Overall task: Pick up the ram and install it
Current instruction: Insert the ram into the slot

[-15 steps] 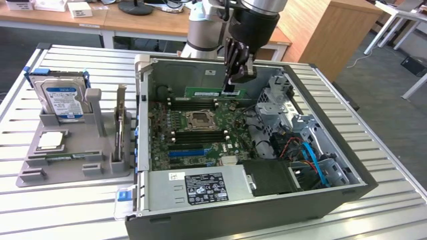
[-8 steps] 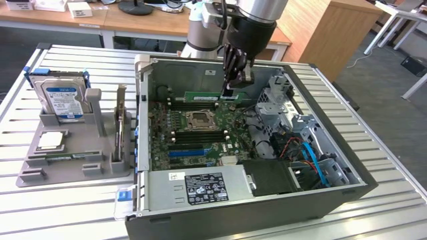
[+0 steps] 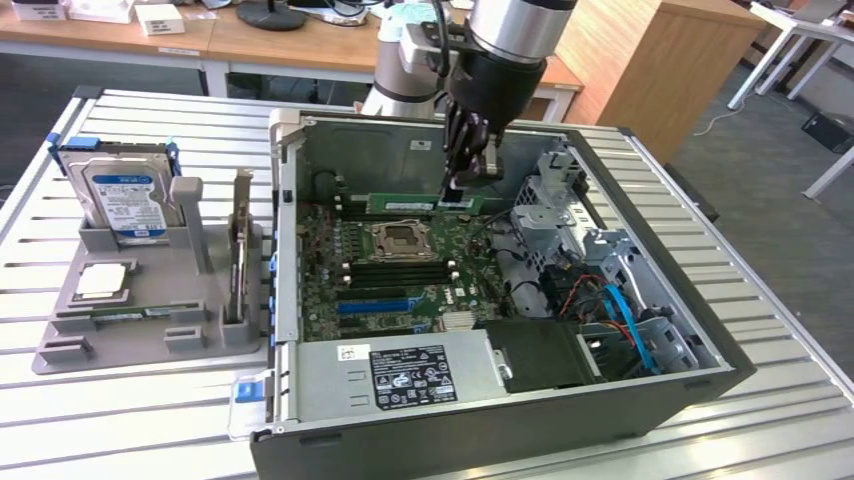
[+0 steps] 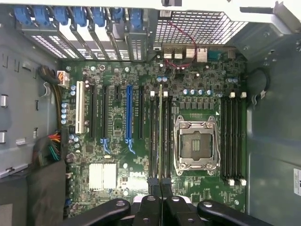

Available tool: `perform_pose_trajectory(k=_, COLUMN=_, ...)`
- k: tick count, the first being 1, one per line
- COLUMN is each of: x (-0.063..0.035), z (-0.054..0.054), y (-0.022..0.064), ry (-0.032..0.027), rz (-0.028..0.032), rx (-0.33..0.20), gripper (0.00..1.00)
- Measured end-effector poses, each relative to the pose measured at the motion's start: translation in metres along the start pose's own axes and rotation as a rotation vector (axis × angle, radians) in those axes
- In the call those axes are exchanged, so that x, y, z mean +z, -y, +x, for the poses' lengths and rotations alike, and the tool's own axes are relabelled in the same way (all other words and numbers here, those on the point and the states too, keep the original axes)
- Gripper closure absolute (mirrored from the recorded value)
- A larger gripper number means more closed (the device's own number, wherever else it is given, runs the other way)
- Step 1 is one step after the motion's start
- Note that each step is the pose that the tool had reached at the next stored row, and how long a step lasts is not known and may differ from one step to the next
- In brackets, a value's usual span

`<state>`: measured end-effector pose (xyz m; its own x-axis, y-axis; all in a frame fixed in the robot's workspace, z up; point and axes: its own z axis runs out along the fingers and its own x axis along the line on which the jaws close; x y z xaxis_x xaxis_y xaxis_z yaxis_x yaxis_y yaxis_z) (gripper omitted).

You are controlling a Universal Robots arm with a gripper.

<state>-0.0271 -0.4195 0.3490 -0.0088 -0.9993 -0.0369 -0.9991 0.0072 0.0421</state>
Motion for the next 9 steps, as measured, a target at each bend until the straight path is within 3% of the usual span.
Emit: perform_pose_trajectory(k=9, x=0.0164, z=0.001, y=0.0007, ry=0.0000, rz=0.0000, rx=0.000, gripper=0.89)
